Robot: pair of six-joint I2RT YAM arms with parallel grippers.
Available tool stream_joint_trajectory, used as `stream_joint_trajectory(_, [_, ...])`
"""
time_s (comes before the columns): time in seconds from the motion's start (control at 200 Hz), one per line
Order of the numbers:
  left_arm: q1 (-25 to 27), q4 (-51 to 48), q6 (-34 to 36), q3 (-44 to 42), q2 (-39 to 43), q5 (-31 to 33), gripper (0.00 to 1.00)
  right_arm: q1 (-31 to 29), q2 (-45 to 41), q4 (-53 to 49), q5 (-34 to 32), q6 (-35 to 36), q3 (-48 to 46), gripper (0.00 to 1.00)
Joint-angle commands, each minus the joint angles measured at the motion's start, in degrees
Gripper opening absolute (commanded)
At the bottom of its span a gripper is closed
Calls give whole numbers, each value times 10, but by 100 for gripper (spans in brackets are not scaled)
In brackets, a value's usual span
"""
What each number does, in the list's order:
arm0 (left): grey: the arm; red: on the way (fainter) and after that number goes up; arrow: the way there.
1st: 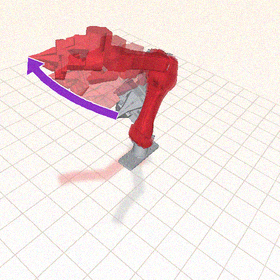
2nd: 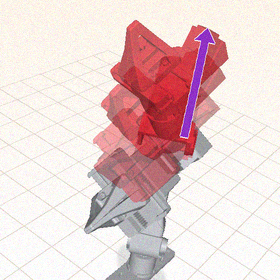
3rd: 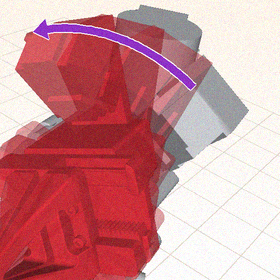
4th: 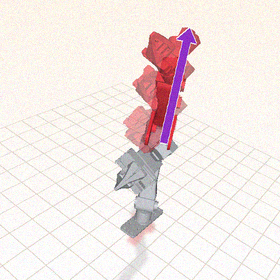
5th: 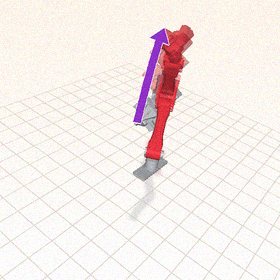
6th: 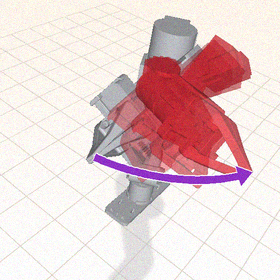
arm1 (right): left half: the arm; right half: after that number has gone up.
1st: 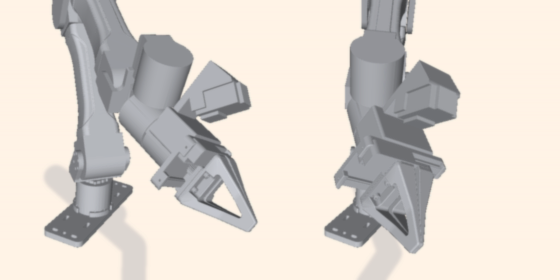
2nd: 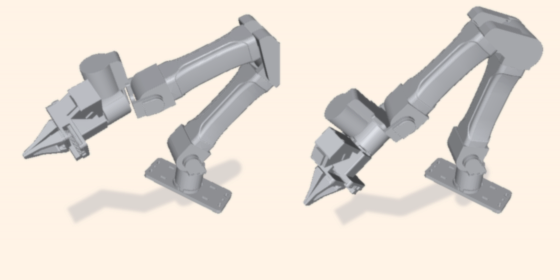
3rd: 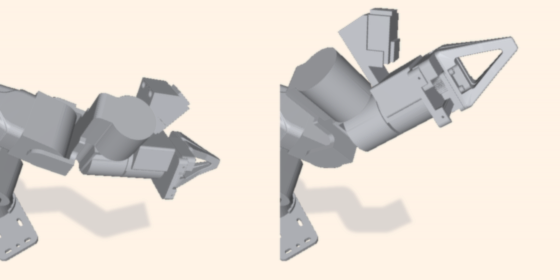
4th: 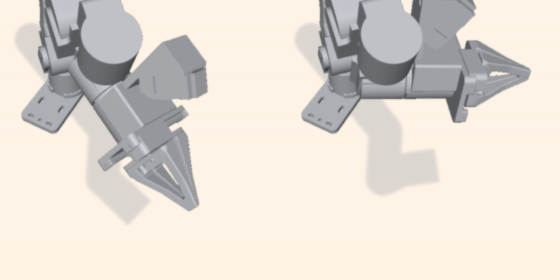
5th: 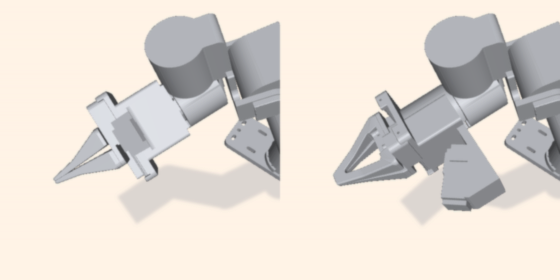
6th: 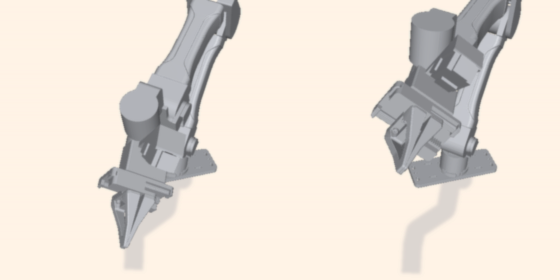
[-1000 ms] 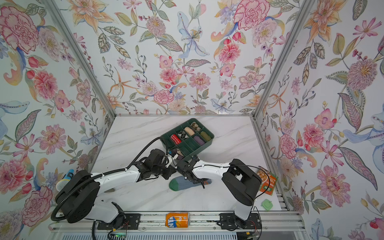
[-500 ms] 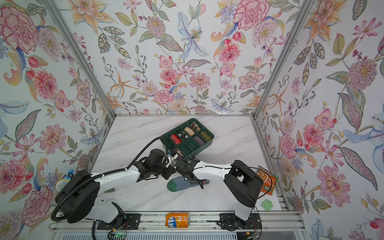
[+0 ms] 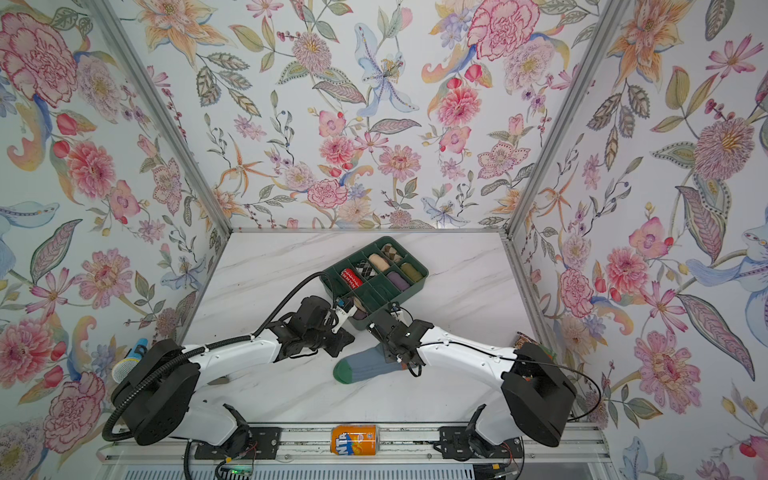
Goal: Roll the socks
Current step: 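Release the cuff with the right gripper while left gripper presses the sock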
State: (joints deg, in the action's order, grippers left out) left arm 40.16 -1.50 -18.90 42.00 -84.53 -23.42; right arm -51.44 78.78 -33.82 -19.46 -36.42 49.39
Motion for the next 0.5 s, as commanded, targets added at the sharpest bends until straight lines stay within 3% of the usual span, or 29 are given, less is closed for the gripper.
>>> stream_joint_trajectory(0.0, [16, -21, 14, 29, 1, 31, 0, 62, -78, 6, 23, -18, -44, 46])
stream_joint_trajectory(0.165, [82, -55, 18, 99, -26, 48, 0, 191, -156, 37, 117, -18, -123, 40])
stream_joint_trajectory(0.32, [128, -70, 11, 155, -80, 42, 0, 229, -182, 71, 175, -18, -166, 42])
stream_joint_trajectory(0.495, [169, -99, 3, 204, -126, 49, 9, 255, -187, 94, 208, -15, -188, 46])
